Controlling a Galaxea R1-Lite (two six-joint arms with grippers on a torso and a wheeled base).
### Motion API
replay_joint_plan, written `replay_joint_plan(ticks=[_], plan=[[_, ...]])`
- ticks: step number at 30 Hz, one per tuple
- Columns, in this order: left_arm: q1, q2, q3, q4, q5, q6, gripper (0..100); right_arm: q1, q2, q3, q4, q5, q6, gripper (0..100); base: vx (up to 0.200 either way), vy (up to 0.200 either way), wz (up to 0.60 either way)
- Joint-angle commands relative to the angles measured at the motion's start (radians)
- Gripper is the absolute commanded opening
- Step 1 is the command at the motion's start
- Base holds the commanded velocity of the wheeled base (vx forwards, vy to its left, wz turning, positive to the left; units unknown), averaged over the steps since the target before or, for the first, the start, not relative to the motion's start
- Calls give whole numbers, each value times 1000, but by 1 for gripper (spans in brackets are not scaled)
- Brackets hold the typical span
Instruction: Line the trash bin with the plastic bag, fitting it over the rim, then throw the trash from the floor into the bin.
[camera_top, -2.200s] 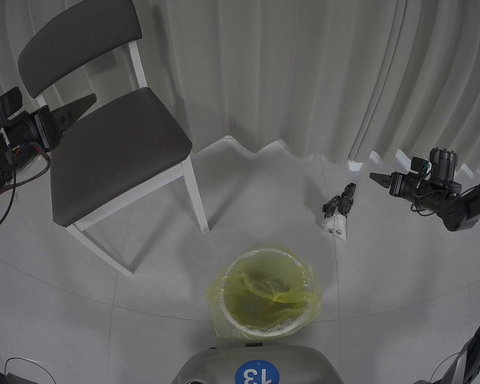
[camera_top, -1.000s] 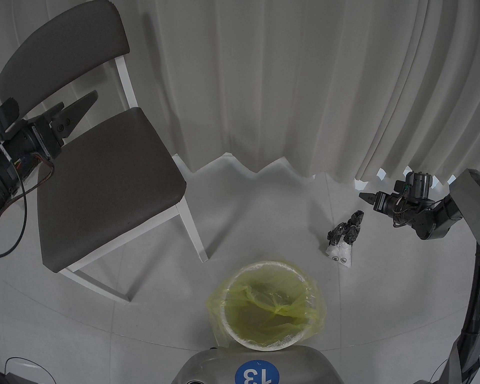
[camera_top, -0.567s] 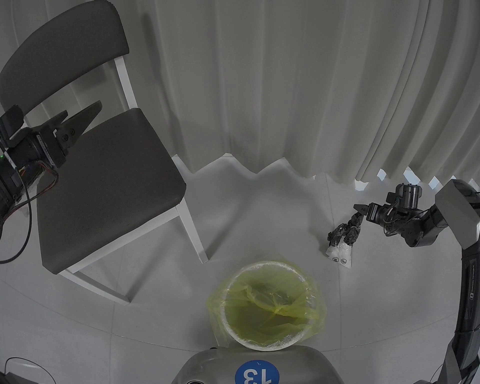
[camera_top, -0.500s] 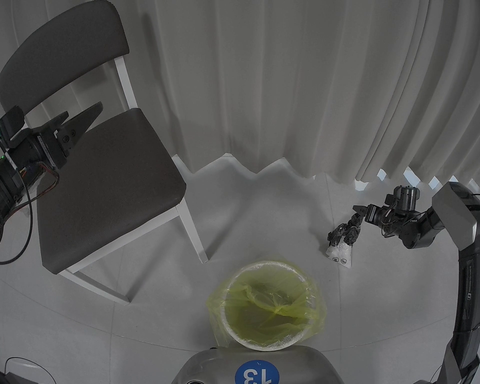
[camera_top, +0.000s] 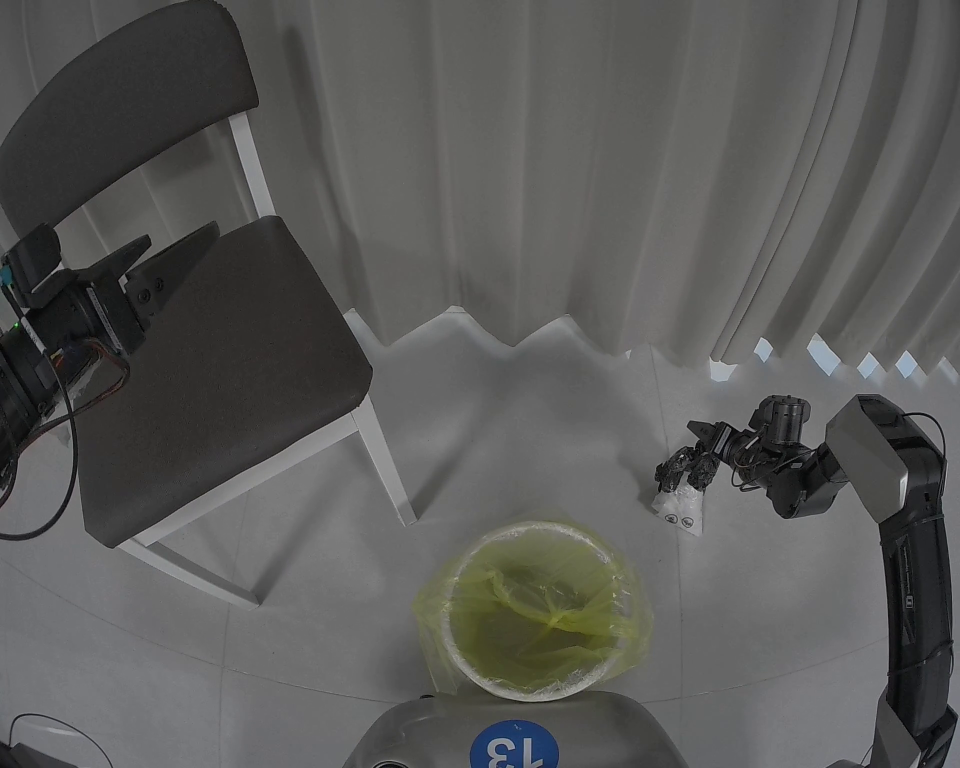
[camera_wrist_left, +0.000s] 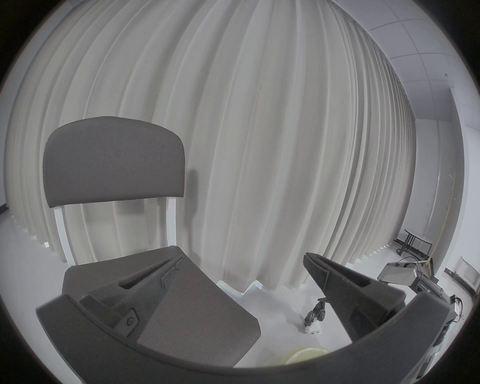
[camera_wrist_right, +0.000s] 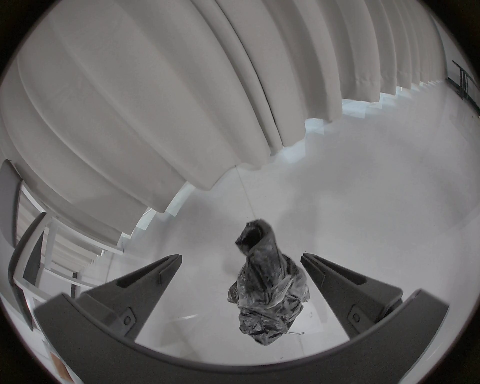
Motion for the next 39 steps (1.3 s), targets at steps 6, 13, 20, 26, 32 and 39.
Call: replay_joint_plan(ticks=[6,13,20,26,32,39], plan=[[-2,-3,20,-1,-4,-1,100,16,38,-12,0,1,3,100,0,0,0],[-4,-3,22,-6,-4,-1,100,16,64,-39,9,-28,0,0,0,0,0],[-13,-3,22,-4,-4,-1,100,16,73,-60,44,-45,-6,0,0,0,0],[-22,-13,39,-1,-9,1,100,14,61,-46,54,-45,-8,0,0,0,0],[-59,-52,42,-1,-23,2,100,13,-137,24,187,-32,0,0,0,0,0],[-54,-61,57,-3,-21,1,100,17,-260,93,192,-25,-2,0,-200,0,0]])
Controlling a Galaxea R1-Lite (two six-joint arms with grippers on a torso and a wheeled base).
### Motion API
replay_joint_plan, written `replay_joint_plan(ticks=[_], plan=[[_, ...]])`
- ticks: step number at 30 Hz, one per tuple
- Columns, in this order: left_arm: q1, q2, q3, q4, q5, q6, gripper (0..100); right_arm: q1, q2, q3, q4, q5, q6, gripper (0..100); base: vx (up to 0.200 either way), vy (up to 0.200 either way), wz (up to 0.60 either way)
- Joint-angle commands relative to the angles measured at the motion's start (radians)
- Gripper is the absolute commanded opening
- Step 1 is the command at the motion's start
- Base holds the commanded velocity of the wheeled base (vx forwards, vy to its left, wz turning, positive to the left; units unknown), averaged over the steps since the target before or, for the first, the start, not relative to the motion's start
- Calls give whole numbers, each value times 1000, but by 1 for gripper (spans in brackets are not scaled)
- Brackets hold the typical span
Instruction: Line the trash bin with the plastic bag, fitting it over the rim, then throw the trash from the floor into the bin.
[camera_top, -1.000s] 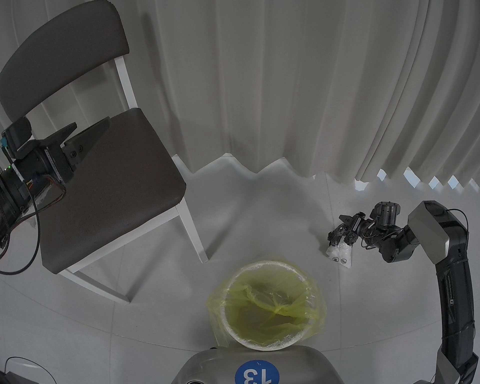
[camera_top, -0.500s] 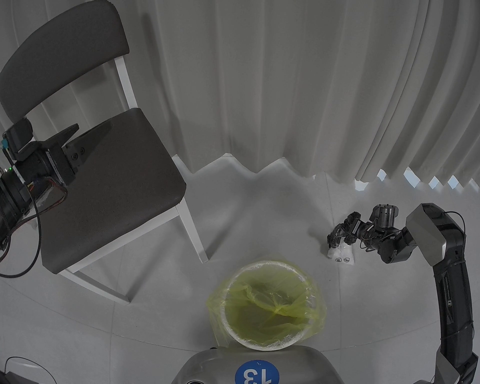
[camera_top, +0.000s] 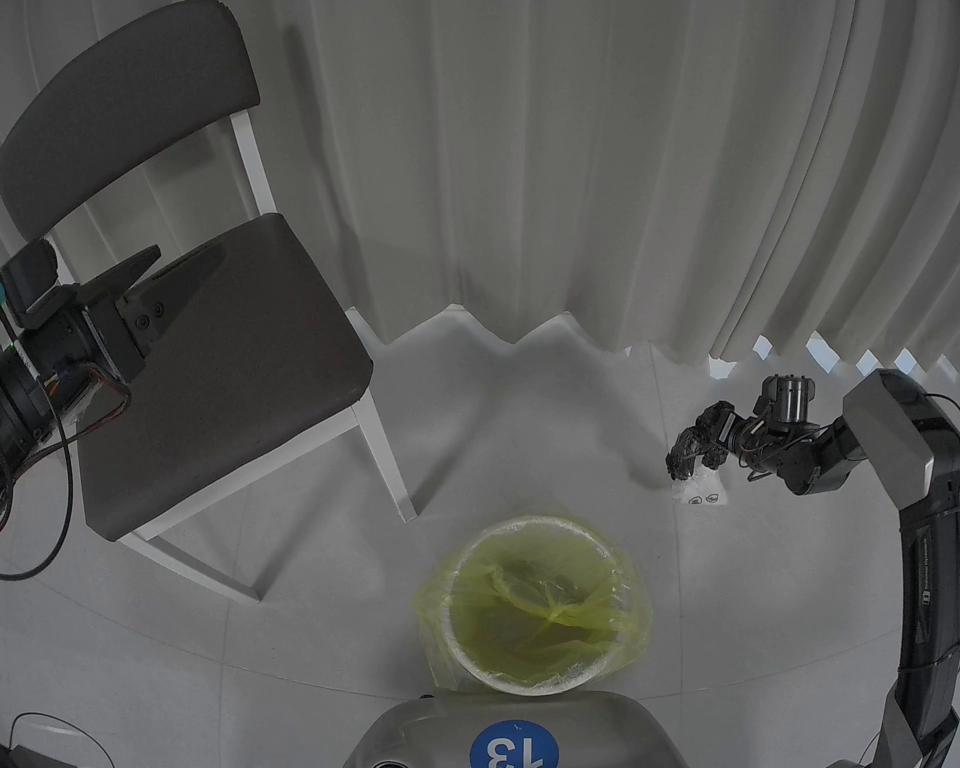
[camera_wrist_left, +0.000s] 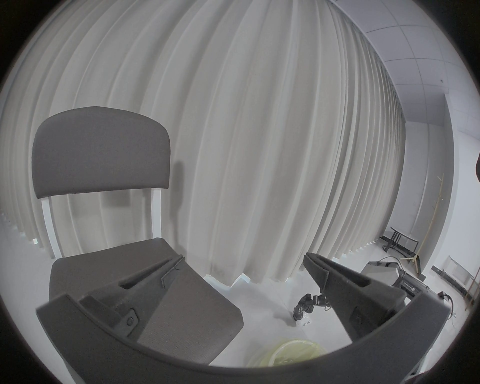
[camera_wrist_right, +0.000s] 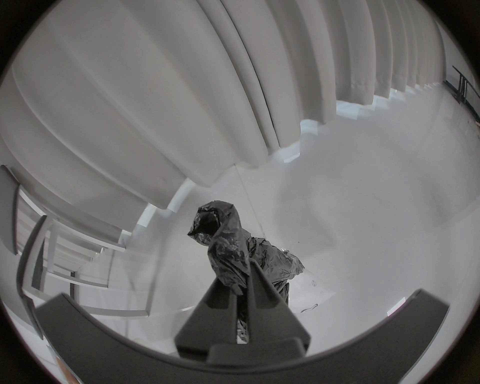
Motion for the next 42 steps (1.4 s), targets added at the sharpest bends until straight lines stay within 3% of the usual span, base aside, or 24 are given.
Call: replay_joint_plan(ticks=[1,5,14,19,23,28,31,34,36,39,42], plan=[[-4,-21,9,-1,-1,-1,100,3,-152,62,14,5,1,0,-200,0,0],[-2,-16,12,-4,0,-2,100,3,-209,94,14,5,1,0,-200,0,0],[-1,-9,51,-65,-3,-1,100,34,-319,173,5,11,-4,0,0,0,0],[-2,-9,74,-41,37,39,100,128,-483,327,-29,-18,-4,0,0,0,0],[-11,5,84,-32,131,48,100,218,-623,450,-69,-26,-30,0,0,0,0],[-37,33,86,-48,166,45,100,259,-781,421,69,-60,-185,0,0,0,0],[-39,18,107,-44,169,45,100,296,-845,349,236,-81,-220,0,0,0,0],[-39,-1,170,-52,167,44,100,347,-876,265,388,-132,-237,0,0,0,0],[-42,-10,195,-71,154,39,100,408,-885,219,465,-201,-244,0,0,0,0],[-53,-2,179,-108,138,47,100,502,-882,197,491,-293,-260,0,0,0,0],[-70,-16,186,-125,123,47,100,566,-871,202,493,-337,-266,0,0,0,0]])
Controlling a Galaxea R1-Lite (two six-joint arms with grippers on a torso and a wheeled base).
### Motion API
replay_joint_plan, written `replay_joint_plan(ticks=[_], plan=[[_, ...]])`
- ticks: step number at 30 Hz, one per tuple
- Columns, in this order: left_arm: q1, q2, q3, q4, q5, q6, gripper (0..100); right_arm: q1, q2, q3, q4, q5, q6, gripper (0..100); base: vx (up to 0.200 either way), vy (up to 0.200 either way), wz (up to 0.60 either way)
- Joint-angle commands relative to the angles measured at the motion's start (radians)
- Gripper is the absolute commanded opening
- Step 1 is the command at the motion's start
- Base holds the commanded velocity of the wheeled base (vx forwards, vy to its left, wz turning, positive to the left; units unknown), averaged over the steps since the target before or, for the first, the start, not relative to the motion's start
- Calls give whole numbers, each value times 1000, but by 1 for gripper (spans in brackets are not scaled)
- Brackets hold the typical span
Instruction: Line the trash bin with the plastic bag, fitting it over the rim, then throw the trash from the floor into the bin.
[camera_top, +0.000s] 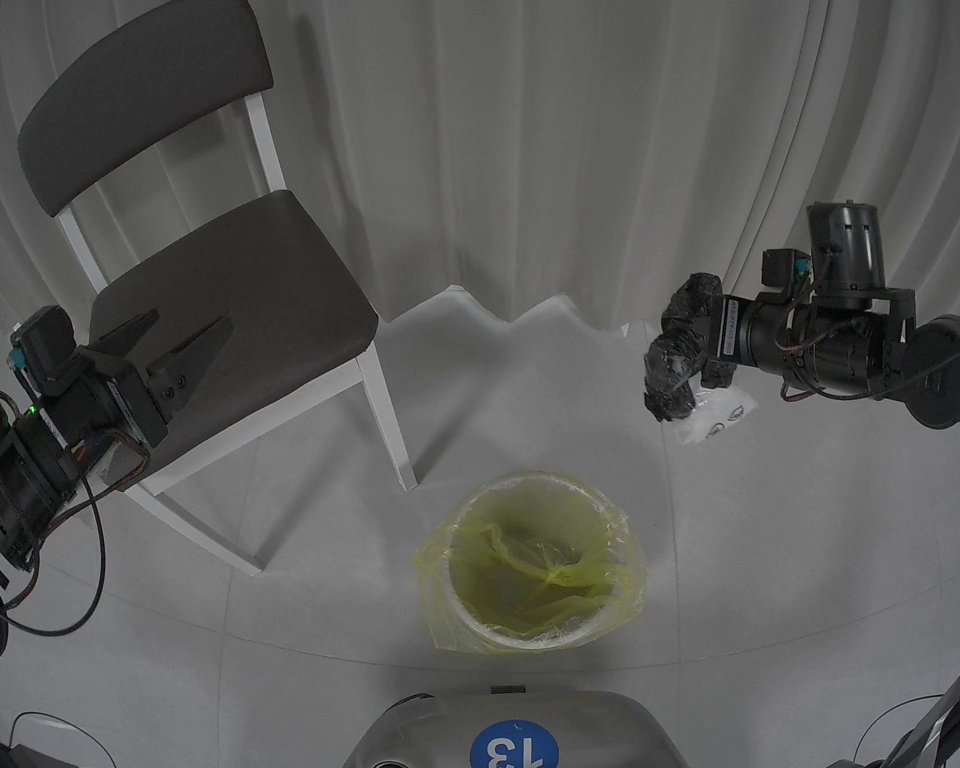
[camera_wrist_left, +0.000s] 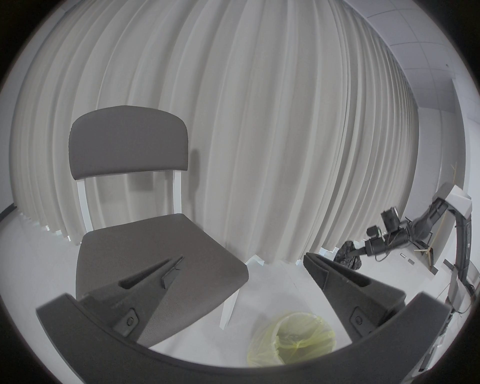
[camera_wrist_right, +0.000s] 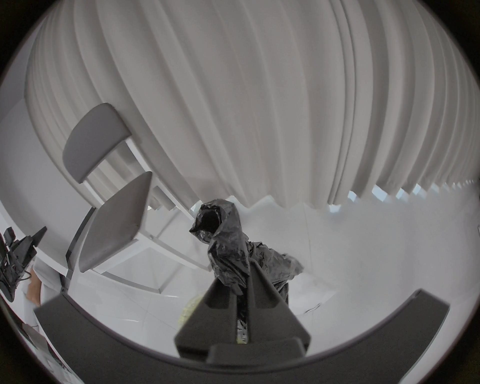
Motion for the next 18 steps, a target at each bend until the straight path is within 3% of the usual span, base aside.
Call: replay_joint_plan(ticks=[1,5,8,11,18], plan=[[-30,-22,31,-35,-20,4,100,147,-32,-52,31,-83,-23,0,0,0,0],[-31,-22,31,-44,-21,3,100,166,-7,-56,26,-85,-23,0,0,0,0],[-33,-19,49,-93,-35,-2,100,183,-1,-56,22,-83,-23,0,-200,0,0],[-28,-1,84,-193,-93,3,100,212,2,-58,22,-83,-25,0,0,0,0],[-28,47,106,-274,-100,7,100,273,42,-59,8,-83,-23,0,0,0,0]])
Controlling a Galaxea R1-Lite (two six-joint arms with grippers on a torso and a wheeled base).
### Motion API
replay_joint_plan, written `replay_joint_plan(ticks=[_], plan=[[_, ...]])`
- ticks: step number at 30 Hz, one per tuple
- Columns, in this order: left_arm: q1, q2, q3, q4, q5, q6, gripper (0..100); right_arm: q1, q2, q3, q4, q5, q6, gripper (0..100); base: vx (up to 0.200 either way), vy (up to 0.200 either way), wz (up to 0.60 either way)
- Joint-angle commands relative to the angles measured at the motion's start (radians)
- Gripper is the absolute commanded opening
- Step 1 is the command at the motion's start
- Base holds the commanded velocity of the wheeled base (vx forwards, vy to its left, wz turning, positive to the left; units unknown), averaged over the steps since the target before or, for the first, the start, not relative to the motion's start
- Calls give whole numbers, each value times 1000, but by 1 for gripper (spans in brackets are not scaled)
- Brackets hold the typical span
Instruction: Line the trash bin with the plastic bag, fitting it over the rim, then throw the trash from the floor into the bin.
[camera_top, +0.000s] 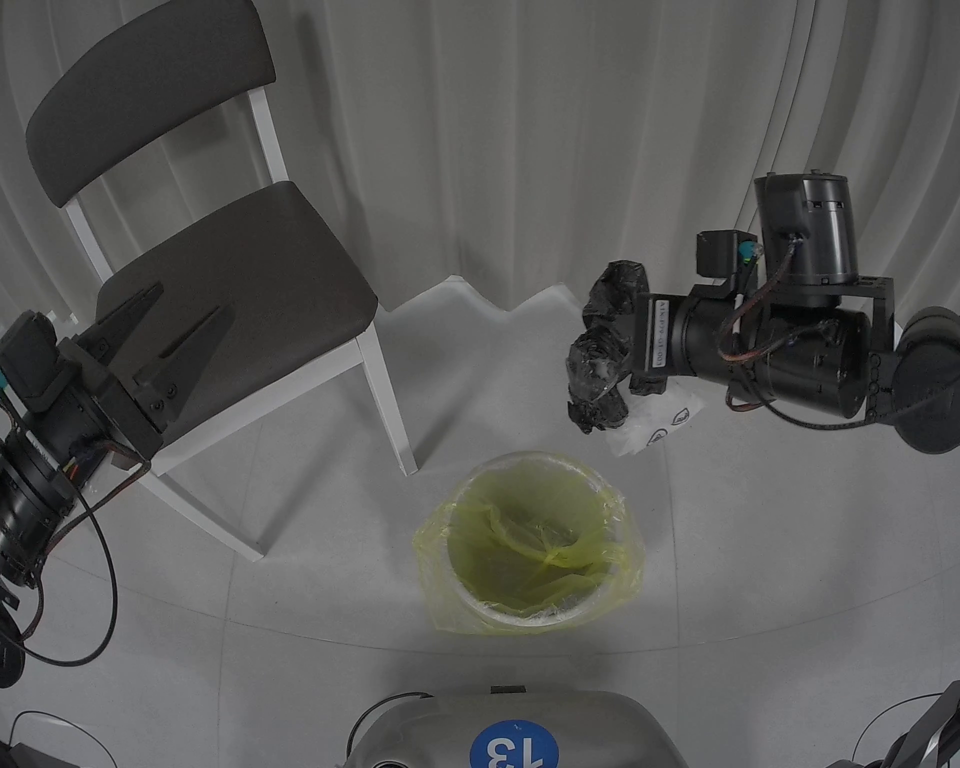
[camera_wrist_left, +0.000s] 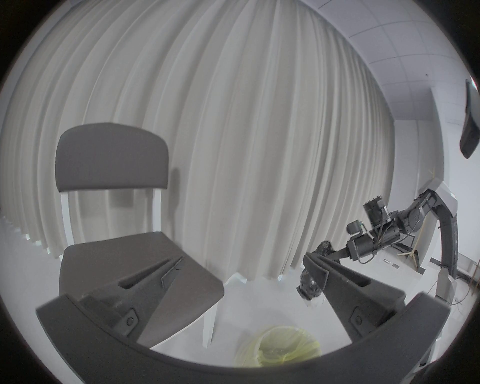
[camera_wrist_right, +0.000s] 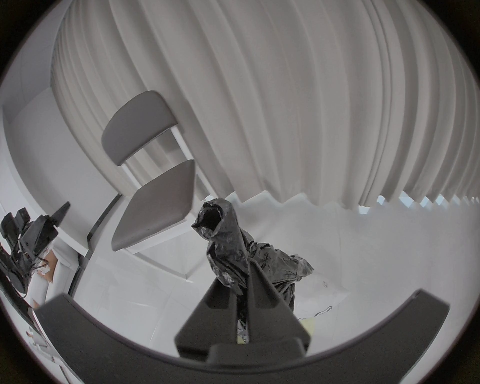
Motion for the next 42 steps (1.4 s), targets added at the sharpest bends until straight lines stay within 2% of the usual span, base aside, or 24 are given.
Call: replay_joint_plan(ticks=[1,6,28,42], plan=[[3,38,14,-6,-3,1,100,46,43,-1,-16,1,1,0,0,0,0],[8,87,9,-15,-4,1,100,76,108,1,-64,2,1,0,0,0,0],[22,95,11,-37,2,-1,100,80,341,7,-162,37,27,0,0,0,0],[29,103,11,-37,2,-3,100,-10,539,-9,-225,53,48,0,0,0,0]])
